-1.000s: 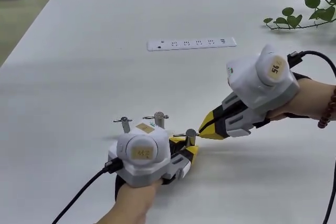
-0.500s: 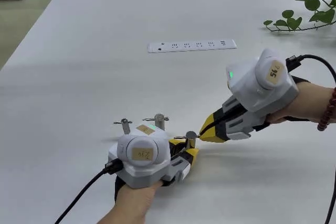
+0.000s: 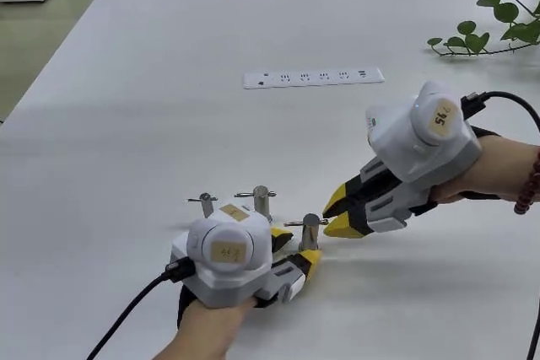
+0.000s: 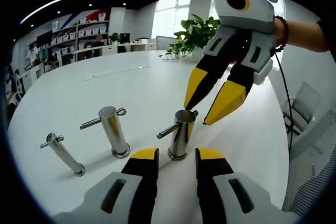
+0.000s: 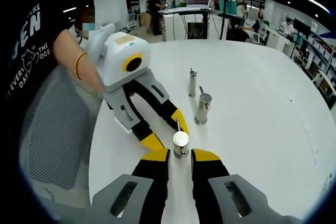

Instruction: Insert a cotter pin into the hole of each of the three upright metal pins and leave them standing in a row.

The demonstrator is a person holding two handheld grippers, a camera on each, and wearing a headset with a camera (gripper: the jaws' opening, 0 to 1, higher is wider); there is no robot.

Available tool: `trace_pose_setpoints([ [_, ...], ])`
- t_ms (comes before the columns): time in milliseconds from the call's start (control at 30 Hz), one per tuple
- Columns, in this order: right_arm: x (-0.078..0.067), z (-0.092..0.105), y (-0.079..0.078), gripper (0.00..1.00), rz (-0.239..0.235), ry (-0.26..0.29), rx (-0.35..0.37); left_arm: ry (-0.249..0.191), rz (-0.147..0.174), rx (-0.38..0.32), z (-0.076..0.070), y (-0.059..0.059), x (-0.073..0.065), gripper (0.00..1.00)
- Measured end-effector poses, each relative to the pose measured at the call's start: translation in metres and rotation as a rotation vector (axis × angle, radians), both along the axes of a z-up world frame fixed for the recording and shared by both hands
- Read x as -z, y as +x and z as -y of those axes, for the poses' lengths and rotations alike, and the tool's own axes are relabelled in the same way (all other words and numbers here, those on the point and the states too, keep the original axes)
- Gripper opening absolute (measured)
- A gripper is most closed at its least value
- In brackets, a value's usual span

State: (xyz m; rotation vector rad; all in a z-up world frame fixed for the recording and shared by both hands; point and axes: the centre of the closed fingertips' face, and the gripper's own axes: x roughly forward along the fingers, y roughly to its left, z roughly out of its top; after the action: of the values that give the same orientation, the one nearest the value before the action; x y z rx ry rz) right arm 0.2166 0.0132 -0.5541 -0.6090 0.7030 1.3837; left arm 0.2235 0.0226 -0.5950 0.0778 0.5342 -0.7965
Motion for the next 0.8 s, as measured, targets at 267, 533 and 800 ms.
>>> trace_pose_setpoints([
  [267, -0.001, -0.01, 0.002, 0.16, 0.0, 0.029, 0.013, 0.019, 0.018, 0.028, -0.006, -0.006, -0.005, 0.36],
  [533, 0.006, -0.019, 0.002, 0.15, 0.006, 0.026, 0.009, 0.029, 0.014, 0.033, -0.014, -0.012, -0.009, 0.42],
  [800, 0.014, -0.021, 0.004, 0.12, 0.01, 0.015, 0.006, 0.015, 0.019, 0.016, -0.024, -0.013, -0.018, 0.48],
])
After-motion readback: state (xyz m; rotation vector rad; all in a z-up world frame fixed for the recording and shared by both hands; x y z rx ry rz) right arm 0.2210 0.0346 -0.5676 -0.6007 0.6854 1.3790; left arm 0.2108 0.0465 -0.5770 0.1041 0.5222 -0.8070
